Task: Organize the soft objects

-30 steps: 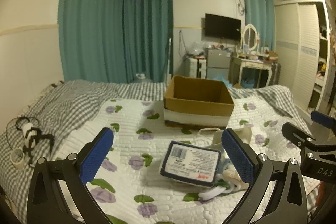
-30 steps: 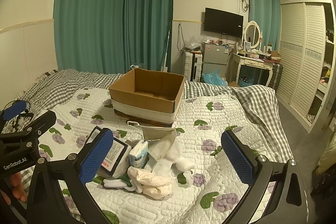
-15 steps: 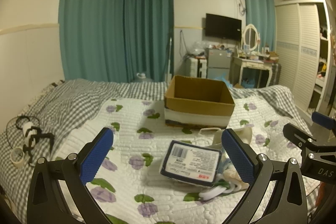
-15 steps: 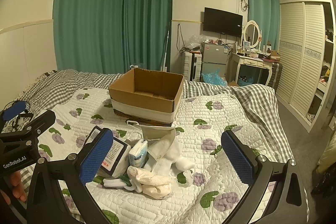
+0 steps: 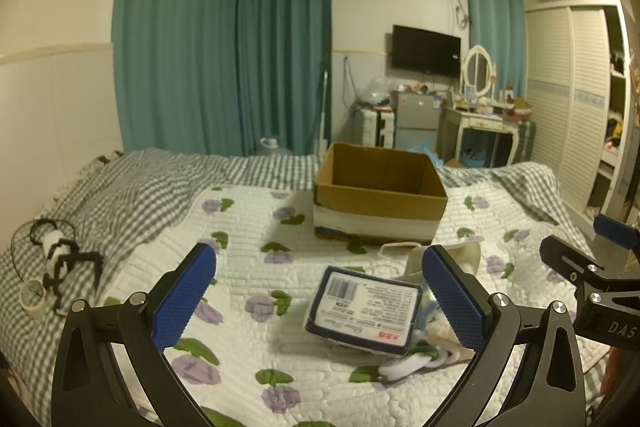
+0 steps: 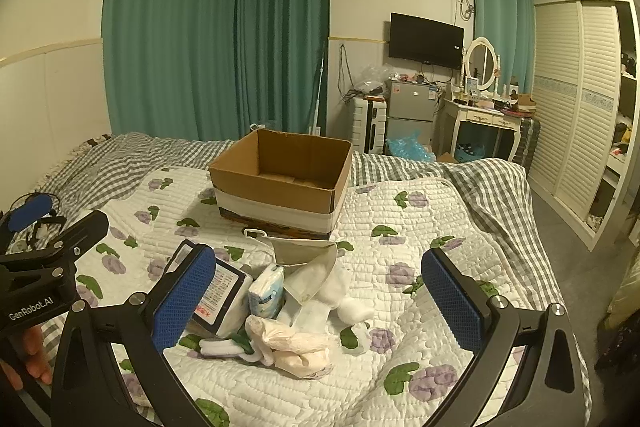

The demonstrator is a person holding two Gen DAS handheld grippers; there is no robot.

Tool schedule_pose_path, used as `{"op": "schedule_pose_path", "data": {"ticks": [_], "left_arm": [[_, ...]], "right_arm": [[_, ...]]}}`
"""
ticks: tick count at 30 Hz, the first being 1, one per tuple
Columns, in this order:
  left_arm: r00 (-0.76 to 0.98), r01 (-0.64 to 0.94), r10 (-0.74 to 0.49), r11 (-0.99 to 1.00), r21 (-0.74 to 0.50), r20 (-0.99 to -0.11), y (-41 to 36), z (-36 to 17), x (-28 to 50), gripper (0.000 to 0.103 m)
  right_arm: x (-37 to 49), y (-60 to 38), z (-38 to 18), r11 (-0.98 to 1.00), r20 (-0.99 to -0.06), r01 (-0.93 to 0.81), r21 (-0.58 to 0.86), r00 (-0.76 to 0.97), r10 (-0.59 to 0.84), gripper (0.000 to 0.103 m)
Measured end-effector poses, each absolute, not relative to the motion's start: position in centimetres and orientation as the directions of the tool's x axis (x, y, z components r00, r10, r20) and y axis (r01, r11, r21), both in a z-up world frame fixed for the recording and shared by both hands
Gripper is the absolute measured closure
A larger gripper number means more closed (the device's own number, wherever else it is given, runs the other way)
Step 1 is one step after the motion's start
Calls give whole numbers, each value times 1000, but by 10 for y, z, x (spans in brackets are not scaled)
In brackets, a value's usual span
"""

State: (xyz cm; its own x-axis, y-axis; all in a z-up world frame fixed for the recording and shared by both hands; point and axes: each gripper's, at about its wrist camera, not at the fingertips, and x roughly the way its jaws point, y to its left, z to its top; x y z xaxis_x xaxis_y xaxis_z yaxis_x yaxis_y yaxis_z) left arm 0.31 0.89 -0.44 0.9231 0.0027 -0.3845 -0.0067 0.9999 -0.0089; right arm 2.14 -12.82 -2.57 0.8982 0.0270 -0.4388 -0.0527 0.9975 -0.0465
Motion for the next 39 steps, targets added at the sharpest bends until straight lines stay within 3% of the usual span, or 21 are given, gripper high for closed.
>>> {"op": "schedule_pose_path", "data": {"ticks": [29,35,39], "left_arm": [[927,-4,-8,999,-33,-374,9,3,-1,0],[926,3,-19,999,-42,-378,10,8,-1,0],[903,11,-23,1000,-29,-429,7,-6,8,0]], "right_arm": [[18,-128,-13,995,-437,-77,-63,899,42,0],[20,-134,-7,990,-457,-120,-79,887,71,0],[35,-141,-26,986,-530,-148,-72,844,88,0]]}}
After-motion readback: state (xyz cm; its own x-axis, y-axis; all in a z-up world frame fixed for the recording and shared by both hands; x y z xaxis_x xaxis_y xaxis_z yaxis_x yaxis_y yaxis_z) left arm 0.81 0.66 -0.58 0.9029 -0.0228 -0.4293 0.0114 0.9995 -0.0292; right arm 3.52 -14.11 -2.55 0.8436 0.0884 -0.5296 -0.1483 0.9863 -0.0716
